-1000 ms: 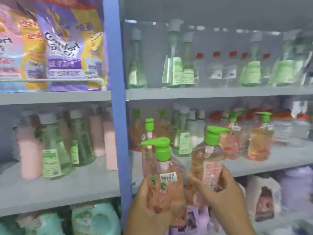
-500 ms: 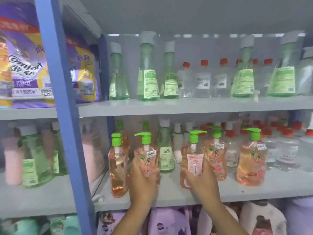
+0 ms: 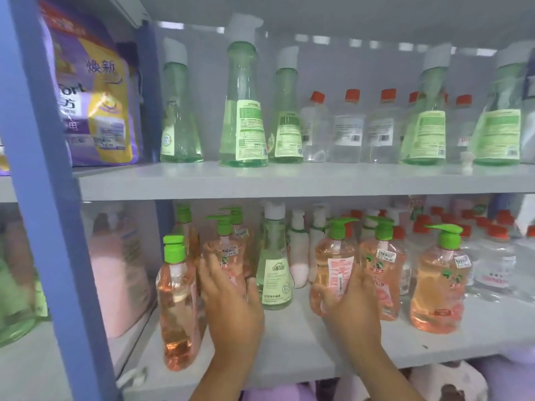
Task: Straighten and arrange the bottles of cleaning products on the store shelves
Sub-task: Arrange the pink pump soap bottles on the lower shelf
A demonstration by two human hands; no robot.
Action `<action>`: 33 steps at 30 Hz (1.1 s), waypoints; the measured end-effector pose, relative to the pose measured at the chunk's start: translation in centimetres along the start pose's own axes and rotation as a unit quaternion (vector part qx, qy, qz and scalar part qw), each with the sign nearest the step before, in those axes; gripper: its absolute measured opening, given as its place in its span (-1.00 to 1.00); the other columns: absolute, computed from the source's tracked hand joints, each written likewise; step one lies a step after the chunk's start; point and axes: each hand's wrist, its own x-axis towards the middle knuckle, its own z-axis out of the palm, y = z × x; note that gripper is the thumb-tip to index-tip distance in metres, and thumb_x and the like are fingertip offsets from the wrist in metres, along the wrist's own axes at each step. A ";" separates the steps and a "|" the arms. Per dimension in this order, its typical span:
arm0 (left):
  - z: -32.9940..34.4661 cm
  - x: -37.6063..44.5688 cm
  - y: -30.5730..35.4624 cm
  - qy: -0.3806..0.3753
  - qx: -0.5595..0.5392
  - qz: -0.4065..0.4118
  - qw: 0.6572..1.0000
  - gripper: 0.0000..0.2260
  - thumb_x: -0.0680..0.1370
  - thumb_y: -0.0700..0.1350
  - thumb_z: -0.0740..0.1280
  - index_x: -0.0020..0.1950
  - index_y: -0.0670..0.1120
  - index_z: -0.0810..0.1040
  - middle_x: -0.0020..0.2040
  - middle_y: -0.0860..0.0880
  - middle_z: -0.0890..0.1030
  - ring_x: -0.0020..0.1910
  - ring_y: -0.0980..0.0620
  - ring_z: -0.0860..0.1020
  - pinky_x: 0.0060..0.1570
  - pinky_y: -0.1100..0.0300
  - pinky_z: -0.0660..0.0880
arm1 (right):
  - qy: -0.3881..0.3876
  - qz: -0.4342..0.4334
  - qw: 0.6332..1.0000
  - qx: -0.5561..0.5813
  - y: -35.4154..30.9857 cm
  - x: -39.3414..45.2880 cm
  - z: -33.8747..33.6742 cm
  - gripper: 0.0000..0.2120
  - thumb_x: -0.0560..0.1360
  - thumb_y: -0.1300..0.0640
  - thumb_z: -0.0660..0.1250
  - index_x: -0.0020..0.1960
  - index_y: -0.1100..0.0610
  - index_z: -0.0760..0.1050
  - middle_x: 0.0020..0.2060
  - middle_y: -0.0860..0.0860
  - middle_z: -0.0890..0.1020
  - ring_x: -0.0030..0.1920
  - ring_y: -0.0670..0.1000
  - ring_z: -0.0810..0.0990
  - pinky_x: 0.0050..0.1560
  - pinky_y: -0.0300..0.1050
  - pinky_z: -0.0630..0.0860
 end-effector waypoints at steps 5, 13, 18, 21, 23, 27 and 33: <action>2.4 0.1 3.0 -0.112 -0.050 0.087 0.989 -0.48 0.55 0.12 0.43 0.42 -0.05 0.40 0.35 0.01 0.44 0.38 0.00 0.41 0.22 0.22 0.36 | 0.084 -0.062 0.991 0.086 -1.9 -0.7 -1.6 -0.23 0.47 -0.09 0.52 0.56 0.01 0.25 0.35 0.06 0.37 0.33 0.14 0.46 0.29 0.14 0.51; 4.6 1.8 4.1 -0.154 0.041 -0.060 0.985 -0.60 0.54 0.25 0.39 0.14 0.03 0.35 0.19 0.01 0.57 0.01 -0.01 0.51 -0.07 0.10 0.43 | -0.106 -0.072 0.955 0.267 -7.2 1.2 -2.2 -0.87 0.61 -0.01 0.37 0.11 0.00 0.52 -0.08 -0.18 0.67 -0.02 -0.26 0.67 -0.02 -0.30 0.57; -0.9 -3.1 1.9 -0.072 -0.050 -0.006 0.996 -0.19 0.47 0.19 0.47 0.58 0.32 0.06 0.18 0.28 0.50 0.09 0.16 0.53 0.02 0.11 0.45 | -0.176 -0.074 0.942 0.275 -9.7 3.5 0.5 -0.80 0.56 0.13 0.36 0.17 -0.01 0.57 -0.14 -0.15 0.68 -0.16 -0.23 0.65 -0.29 -0.44 0.44; -1.8 -4.3 0.7 -0.022 -0.085 -0.053 0.995 -0.28 0.38 0.13 0.56 0.49 0.21 0.34 0.12 0.15 0.63 0.04 0.12 0.60 -0.03 0.12 0.44 | -0.213 -0.030 0.950 0.227 -11.6 5.0 4.8 -0.52 0.45 -0.13 0.35 0.27 0.10 0.49 0.03 0.05 0.66 -0.01 0.07 0.63 -0.18 -0.26 0.41; -1.8 -4.6 0.3 -0.003 -0.113 -0.074 0.991 -0.36 0.37 0.06 0.60 0.40 0.14 0.45 0.08 0.12 0.64 0.01 0.16 0.60 -0.08 0.15 0.44 | -0.195 -0.040 0.961 0.190 -12.6 6.5 8.2 -0.32 0.41 -0.33 0.26 0.34 0.12 0.44 0.18 0.09 0.60 0.09 0.07 0.60 -0.06 -0.35 0.39; -1.8 -4.5 -0.2 0.008 -0.158 -0.086 0.984 -0.41 0.34 0.01 0.63 0.31 0.19 0.49 0.06 0.12 0.67 0.02 0.16 0.62 -0.06 0.19 0.46 | -0.174 0.006 0.969 0.176 -15.3 8.3 9.3 -0.25 0.61 -0.20 0.23 0.62 0.18 0.12 0.52 0.19 0.35 0.48 0.22 0.40 0.41 0.05 0.36; -2.9 -4.2 -1.0 0.022 -0.121 0.015 0.992 -0.37 0.28 0.20 0.53 0.34 0.21 0.49 0.15 0.26 0.61 0.11 0.45 0.52 0.15 0.42 0.44 | -0.104 -0.019 0.989 0.108 -15.2 9.1 12.1 -0.49 0.62 -0.08 0.25 0.47 0.15 0.32 0.39 0.15 0.46 0.38 0.15 0.47 0.35 -0.03 0.38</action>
